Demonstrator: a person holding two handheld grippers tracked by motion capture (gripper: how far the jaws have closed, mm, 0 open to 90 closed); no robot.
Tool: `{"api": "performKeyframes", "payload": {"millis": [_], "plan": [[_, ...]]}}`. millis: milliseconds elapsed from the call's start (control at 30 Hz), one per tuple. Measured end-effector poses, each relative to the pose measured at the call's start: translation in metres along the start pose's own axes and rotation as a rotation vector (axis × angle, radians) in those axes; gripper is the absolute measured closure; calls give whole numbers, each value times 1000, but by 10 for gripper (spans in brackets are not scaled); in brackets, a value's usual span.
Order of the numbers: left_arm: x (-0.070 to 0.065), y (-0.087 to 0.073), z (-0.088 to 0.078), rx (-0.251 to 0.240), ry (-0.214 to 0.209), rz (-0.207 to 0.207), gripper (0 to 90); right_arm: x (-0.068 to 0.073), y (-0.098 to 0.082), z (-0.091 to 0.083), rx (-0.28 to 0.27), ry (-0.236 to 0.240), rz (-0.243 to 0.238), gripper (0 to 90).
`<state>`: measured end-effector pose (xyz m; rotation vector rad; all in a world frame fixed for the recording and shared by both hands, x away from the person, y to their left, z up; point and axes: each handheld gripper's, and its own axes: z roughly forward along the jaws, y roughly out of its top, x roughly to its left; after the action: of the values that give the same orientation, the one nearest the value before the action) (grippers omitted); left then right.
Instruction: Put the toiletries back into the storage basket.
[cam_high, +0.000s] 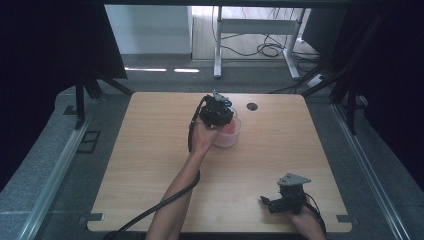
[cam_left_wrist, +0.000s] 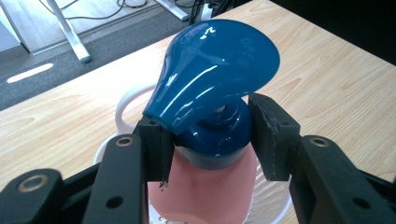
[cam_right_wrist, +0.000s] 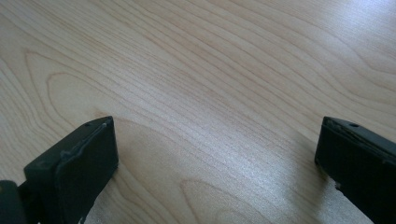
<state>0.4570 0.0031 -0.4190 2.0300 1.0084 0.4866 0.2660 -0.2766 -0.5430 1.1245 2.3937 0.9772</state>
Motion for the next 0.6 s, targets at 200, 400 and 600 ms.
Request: {"api": "performKeyframes", "payload": {"millis": [200, 400, 600], "plan": [[1, -7, 5, 8, 4, -9, 530, 0, 0, 0, 0, 0, -1, 0], [1, -13, 10, 15, 4, -16, 530, 0, 0, 0, 0, 0, -1, 0], [2, -16, 13, 14, 1, -30, 529, 0, 0, 0, 0, 1, -1, 0]]}}
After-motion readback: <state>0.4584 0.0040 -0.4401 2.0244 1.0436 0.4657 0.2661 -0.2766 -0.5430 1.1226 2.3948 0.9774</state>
